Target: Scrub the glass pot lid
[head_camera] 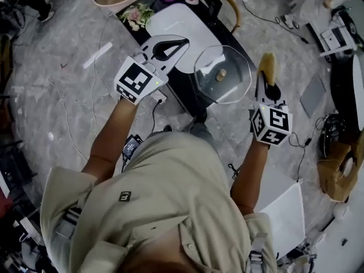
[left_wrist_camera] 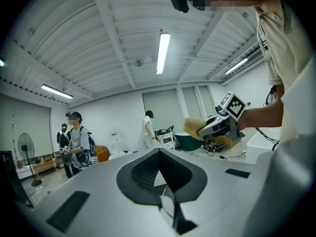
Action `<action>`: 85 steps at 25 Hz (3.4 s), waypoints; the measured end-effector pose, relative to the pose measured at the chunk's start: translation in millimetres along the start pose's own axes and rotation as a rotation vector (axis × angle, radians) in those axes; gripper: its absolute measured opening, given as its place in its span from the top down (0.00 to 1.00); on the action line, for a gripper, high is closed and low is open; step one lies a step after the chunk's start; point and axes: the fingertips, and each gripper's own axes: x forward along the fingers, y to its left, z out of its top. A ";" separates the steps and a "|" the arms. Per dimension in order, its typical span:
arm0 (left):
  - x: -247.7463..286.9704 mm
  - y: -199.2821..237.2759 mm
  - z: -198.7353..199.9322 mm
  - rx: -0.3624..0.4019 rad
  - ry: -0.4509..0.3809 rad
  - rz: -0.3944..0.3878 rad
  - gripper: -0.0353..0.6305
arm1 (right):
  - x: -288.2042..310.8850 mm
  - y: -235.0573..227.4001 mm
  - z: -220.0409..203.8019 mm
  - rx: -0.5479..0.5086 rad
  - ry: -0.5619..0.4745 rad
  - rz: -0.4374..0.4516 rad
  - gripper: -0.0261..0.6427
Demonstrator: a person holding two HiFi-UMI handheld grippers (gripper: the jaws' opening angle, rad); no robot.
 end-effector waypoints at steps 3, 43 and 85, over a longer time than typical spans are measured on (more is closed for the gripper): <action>11.0 36.2 -17.1 -0.008 0.029 0.037 0.92 | 55.1 2.3 6.0 -0.001 0.004 0.045 0.89; 118.1 3.5 -318.7 -0.434 0.489 0.083 0.92 | 285.5 2.8 -221.8 -0.222 0.479 0.217 0.89; 128.8 -6.7 -348.9 -0.479 0.523 0.068 0.92 | 269.3 -37.6 -264.0 -0.240 0.651 0.268 0.88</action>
